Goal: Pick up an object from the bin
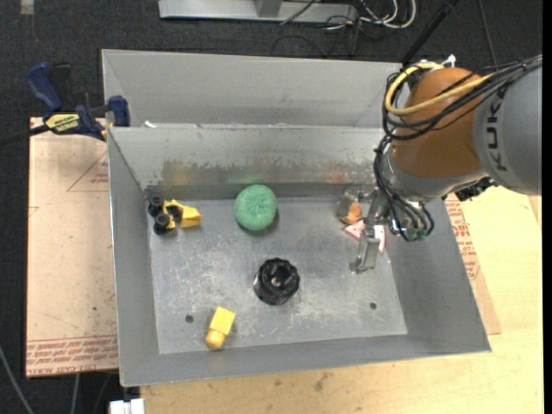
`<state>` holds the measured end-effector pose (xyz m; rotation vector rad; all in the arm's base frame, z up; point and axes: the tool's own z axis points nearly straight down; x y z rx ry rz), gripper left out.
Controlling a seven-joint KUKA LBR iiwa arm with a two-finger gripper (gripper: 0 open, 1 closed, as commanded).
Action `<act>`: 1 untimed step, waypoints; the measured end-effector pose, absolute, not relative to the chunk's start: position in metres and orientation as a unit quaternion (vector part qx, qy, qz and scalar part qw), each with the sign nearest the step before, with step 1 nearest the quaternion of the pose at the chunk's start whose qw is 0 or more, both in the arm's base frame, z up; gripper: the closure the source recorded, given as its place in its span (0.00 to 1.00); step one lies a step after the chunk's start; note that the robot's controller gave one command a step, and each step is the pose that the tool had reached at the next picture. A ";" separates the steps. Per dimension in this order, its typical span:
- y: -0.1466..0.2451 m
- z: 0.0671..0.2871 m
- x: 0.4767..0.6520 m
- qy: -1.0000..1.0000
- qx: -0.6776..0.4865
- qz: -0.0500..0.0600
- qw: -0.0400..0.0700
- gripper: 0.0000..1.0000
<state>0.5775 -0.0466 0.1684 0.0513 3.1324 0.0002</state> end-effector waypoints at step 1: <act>-0.041 0.124 0.572 1.000 0.023 0.001 -0.002 0.00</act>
Offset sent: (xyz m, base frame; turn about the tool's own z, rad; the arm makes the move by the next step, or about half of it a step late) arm -0.0360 0.0371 -0.0970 0.1138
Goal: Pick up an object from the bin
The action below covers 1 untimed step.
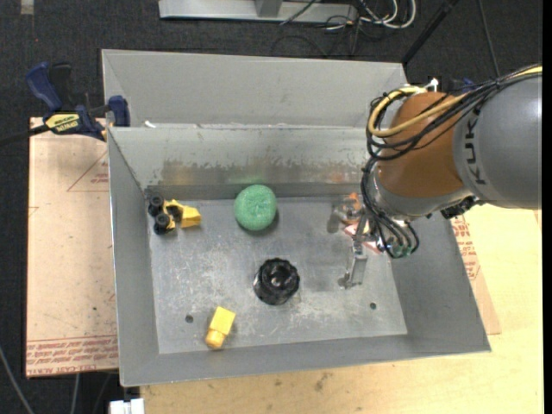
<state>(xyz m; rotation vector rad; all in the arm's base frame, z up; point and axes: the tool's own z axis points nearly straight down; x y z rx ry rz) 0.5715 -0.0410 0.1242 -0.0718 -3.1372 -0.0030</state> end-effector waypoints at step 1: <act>-0.020 0.087 0.552 -0.998 -0.063 0.000 -0.002 0.00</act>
Offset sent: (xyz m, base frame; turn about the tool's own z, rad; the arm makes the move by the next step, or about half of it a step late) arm -0.0117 0.0456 -0.0542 -0.0853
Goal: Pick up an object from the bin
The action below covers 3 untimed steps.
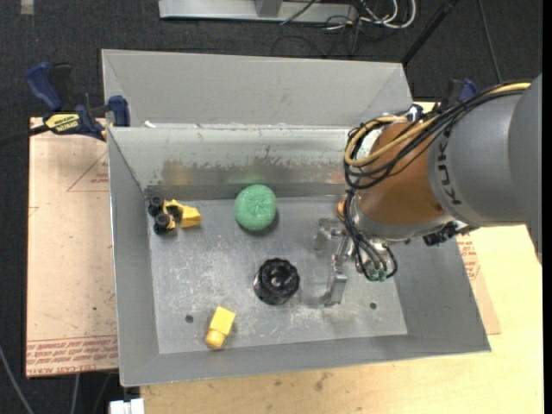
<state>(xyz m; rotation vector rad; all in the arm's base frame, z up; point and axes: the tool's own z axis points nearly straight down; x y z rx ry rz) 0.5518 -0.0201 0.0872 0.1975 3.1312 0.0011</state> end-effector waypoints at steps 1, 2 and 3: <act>-0.004 0.067 0.548 0.999 0.032 0.000 -0.002 0.00; 0.037 0.070 0.567 0.999 -0.042 -0.001 0.002 0.00; 0.069 0.070 0.553 0.990 -0.144 0.001 0.001 1.00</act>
Offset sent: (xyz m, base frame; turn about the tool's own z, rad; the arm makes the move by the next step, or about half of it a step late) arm 0.0228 0.0798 -0.0172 -0.2498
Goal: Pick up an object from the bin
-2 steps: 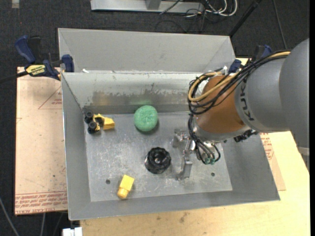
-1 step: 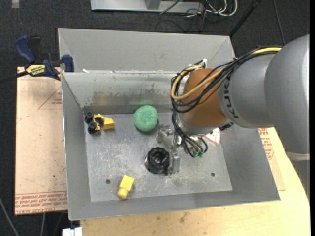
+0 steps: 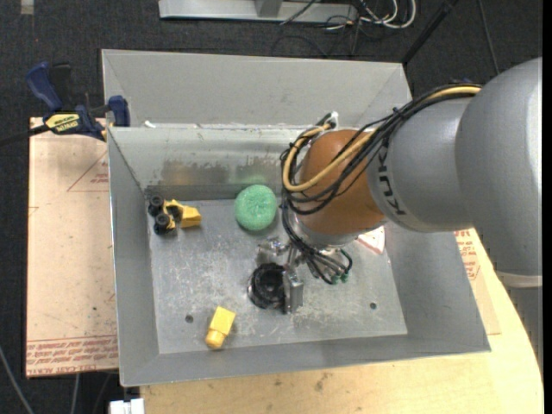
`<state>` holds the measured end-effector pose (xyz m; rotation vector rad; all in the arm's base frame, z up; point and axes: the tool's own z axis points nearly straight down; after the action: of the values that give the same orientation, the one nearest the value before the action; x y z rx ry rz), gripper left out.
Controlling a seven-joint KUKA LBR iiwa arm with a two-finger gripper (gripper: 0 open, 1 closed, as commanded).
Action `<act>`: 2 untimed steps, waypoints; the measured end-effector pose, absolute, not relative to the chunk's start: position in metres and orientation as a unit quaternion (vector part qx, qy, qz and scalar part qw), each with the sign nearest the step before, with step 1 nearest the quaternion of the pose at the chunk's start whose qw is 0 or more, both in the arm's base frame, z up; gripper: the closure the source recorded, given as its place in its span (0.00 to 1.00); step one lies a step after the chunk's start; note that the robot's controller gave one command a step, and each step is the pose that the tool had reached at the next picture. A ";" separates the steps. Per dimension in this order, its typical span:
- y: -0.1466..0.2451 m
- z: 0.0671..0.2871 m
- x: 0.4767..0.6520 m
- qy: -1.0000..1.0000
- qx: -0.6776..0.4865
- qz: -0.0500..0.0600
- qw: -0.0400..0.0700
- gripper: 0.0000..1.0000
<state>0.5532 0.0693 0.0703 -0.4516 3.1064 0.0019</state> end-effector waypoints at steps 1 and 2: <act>0.069 0.070 0.553 0.990 -0.144 0.001 0.001 1.00; 0.073 0.116 0.522 0.990 -0.143 0.001 -0.005 1.00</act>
Offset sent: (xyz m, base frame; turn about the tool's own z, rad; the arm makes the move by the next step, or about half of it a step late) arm -0.0479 0.0079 0.0850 0.0036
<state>0.5222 0.0735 0.1157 -0.4503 3.1183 0.0019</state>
